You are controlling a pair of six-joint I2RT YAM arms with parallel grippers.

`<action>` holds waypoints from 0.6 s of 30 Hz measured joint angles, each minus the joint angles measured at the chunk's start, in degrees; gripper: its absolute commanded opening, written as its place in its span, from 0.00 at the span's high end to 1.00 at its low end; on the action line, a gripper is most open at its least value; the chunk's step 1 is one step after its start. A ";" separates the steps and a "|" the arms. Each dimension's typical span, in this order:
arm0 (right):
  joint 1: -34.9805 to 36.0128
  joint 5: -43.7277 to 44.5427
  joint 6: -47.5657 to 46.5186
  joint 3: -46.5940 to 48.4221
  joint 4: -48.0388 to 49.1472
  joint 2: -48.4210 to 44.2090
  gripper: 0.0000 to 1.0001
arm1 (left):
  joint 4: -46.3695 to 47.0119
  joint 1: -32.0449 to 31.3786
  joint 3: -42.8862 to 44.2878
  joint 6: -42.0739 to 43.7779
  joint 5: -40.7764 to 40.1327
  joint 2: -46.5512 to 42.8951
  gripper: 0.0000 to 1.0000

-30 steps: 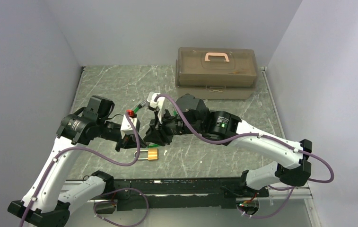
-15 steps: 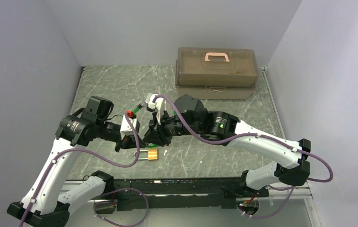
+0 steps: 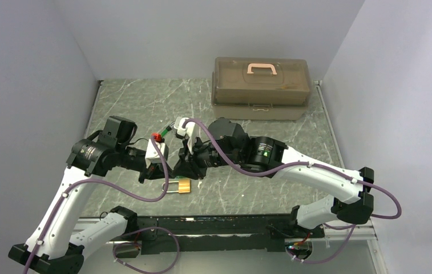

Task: Unlock with the key
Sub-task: Pick up the key from the center of the board.

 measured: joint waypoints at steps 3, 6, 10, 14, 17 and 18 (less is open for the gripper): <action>-0.02 0.09 0.00 -0.20 -0.04 0.00 1.00 | 0.00 0.00 0.07 -0.22 0.02 0.00 1.00; -0.02 0.55 0.20 -0.20 0.00 0.00 1.00 | -0.17 -0.02 0.17 -0.37 -0.07 0.00 1.00; 0.00 1.22 0.26 -0.87 0.42 -0.24 1.00 | -0.57 -0.07 0.46 -0.76 -0.98 0.02 1.00; 0.00 1.62 0.70 -3.17 1.51 -1.75 1.00 | -1.57 -0.07 1.66 -1.03 -2.64 0.04 1.00; 0.07 2.16 1.29 -5.35 2.23 -3.28 1.00 | -2.12 -0.07 2.75 -1.05 -3.54 0.07 1.00; 0.13 2.32 1.51 -6.10 2.38 -3.76 1.00 | -2.21 -0.07 3.06 -1.07 -3.85 0.07 1.00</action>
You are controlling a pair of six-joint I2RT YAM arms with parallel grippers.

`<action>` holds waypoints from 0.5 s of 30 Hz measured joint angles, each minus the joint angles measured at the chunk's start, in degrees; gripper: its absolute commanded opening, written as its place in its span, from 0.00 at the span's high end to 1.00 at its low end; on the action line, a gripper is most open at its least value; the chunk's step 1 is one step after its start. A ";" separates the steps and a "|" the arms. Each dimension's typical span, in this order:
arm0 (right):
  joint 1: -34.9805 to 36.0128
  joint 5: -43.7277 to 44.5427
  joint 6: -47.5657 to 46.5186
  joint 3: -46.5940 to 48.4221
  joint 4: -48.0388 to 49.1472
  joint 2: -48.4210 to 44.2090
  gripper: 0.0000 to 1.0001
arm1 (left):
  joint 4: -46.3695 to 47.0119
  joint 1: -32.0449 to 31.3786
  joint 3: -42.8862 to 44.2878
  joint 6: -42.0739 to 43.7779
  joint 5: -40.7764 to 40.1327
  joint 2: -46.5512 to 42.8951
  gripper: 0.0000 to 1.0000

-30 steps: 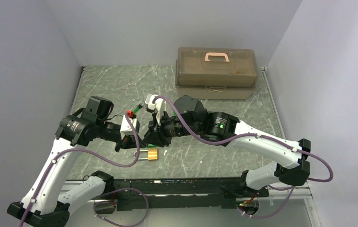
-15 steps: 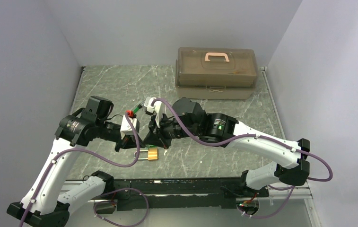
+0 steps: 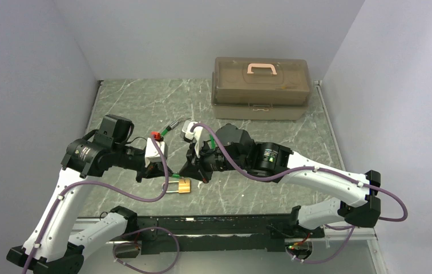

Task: Unlock with the key
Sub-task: Pick up the key from the center of the board.

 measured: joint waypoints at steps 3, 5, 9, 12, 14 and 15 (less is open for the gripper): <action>0.22 0.52 0.57 -1.62 0.17 -0.85 1.00 | -0.17 0.02 0.57 -0.24 -0.63 0.00 1.00; 0.33 0.55 0.87 -2.03 0.15 -0.94 1.00 | -0.20 0.02 0.57 -0.37 -0.66 0.00 1.00; 0.50 0.55 1.31 -2.25 0.55 -0.98 1.00 | -0.17 0.04 0.57 -0.81 -0.59 0.07 1.00; 0.55 0.57 1.68 -2.86 1.33 -1.11 1.00 | -0.26 0.24 0.57 -0.81 -0.50 0.07 1.00; 0.57 0.70 2.01 -3.85 2.08 -1.46 1.00 | -0.28 0.35 0.57 -0.76 -0.42 0.07 0.95; 0.57 0.79 2.23 -4.52 2.47 -1.79 1.00 | -0.28 0.42 0.57 -0.72 -0.31 0.07 0.88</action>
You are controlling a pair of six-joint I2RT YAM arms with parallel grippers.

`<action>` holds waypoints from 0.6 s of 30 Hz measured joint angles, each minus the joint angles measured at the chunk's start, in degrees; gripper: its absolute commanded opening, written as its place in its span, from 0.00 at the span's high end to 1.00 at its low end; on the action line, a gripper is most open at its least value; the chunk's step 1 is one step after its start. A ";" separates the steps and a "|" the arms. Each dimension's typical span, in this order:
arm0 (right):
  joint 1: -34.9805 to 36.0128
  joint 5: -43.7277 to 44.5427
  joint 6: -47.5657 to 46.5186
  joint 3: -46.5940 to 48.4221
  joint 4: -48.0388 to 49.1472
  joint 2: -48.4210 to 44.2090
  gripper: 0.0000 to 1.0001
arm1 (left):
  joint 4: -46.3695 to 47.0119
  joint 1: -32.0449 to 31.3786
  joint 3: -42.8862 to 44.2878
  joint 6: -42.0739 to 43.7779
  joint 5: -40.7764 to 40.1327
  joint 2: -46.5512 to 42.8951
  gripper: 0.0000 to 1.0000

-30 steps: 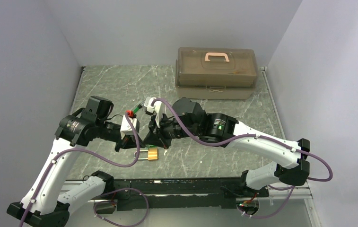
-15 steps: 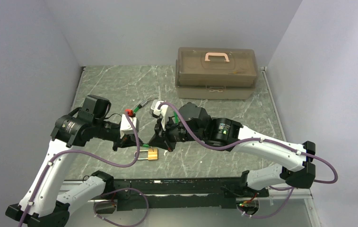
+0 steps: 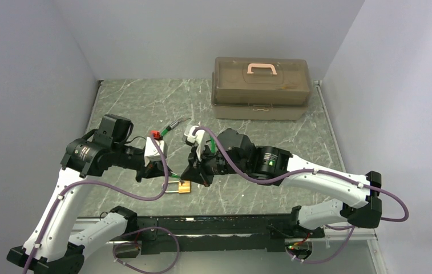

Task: Unlock with the key
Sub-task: Pick up the key from the center of the board.

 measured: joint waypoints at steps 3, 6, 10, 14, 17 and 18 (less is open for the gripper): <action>0.04 0.59 0.39 -1.36 0.70 -0.61 1.00 | 0.04 0.00 0.00 0.20 1.40 0.00 0.73; 0.04 1.51 0.63 -1.60 1.20 -0.59 1.00 | 0.09 -0.04 0.00 0.26 4.26 0.00 0.73; 0.09 2.01 0.85 -1.60 2.43 -0.59 1.00 | 0.04 -0.02 0.00 0.81 6.43 0.04 0.84; 0.20 2.19 1.09 -1.60 3.19 -0.61 1.00 | -0.07 -0.02 0.00 1.57 7.34 0.07 1.00; 0.22 2.36 1.18 -1.62 3.23 -0.68 1.00 | -0.13 -0.02 0.00 1.88 7.30 0.04 1.00; 0.24 2.36 1.18 -1.62 3.21 -0.68 1.00 | -0.15 -0.02 0.00 1.97 7.28 0.04 1.00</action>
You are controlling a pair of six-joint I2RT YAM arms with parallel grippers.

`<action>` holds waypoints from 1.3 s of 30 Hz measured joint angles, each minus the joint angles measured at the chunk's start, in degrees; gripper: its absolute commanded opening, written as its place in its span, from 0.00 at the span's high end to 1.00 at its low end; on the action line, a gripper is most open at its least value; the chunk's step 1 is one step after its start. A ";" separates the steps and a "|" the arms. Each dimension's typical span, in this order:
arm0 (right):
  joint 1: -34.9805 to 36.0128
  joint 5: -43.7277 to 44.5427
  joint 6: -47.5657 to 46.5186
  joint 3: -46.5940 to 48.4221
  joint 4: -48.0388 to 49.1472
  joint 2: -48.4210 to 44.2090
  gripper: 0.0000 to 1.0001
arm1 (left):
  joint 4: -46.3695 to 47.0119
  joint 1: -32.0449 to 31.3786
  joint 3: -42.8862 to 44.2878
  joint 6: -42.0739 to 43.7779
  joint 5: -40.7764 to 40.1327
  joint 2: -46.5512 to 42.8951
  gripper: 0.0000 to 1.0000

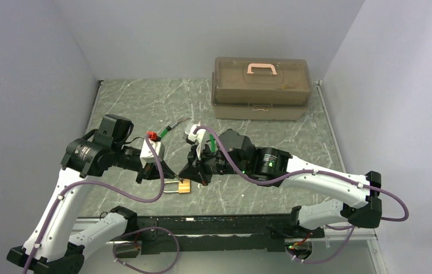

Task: Unlock with the key
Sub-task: Pick up the key from the center of the board.

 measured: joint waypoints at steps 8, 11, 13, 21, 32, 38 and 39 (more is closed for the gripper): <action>0.00 0.81 -0.85 0.02 -0.79 -0.37 0.59 | -0.33 -0.07 1.14 0.11 -1.70 0.13 1.00; -0.07 1.49 -2.10 0.37 -1.14 -1.33 0.58 | -0.61 -0.07 1.27 0.11 -1.90 0.28 1.00; -0.13 1.51 -2.82 1.66 -1.64 -1.49 0.58 | -0.72 -0.07 1.27 0.09 -2.01 0.52 1.00; -0.22 -1.36 -4.74 6.84 -2.56 2.05 0.61 | -0.83 -0.07 1.27 0.09 -2.21 0.81 1.00; -0.22 -1.64 -6.47 6.88 -5.77 4.94 0.82 | -1.03 -0.07 1.31 0.02 -2.23 0.83 1.00; -0.22 -1.64 -7.52 6.93 -6.88 4.98 1.00 | -1.18 -0.07 1.79 0.04 -2.58 0.81 1.00; -0.22 -1.64 -7.61 6.93 -6.91 4.98 1.00 | -1.25 -0.07 1.79 0.04 -2.58 0.81 1.00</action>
